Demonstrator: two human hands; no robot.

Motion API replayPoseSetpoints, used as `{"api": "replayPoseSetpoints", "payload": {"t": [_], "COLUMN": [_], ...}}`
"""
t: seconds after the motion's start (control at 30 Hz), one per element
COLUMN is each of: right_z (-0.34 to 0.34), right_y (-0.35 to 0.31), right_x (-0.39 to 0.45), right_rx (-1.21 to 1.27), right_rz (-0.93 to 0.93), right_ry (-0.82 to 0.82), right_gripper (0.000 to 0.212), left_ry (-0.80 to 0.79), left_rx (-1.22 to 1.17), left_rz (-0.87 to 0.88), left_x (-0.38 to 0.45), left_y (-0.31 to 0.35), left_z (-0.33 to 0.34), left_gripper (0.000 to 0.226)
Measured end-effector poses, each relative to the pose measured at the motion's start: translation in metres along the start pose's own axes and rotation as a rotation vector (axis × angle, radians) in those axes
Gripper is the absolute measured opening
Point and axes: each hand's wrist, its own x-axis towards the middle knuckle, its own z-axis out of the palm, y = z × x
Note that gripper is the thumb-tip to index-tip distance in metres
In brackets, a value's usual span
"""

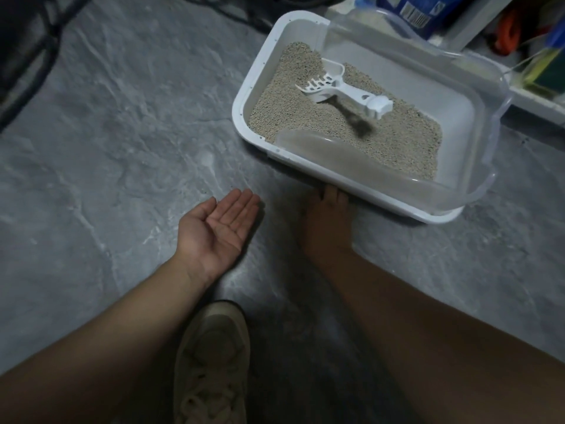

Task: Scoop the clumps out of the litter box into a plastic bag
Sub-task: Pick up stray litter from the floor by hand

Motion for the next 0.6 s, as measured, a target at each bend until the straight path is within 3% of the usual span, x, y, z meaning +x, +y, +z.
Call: {"api": "replayPoseSetpoints", "payload": {"t": [0.4, 0.6], "right_z": [-0.006, -0.007], "right_y": [-0.016, -0.016], "right_x": [0.01, 0.015], "right_rx": [0.15, 0.077], "right_rz": [-0.064, -0.133], "right_ry": [0.077, -0.019], "right_gripper": [0.024, 0.04], "left_ry": [-0.002, 0.006], "left_rx": [0.005, 0.024], "left_rz": [-0.023, -0.021], "left_x": [0.003, 0.002], "left_y": [-0.005, -0.004], "left_z": [-0.001, 0.0], "left_gripper": [0.044, 0.044]}}
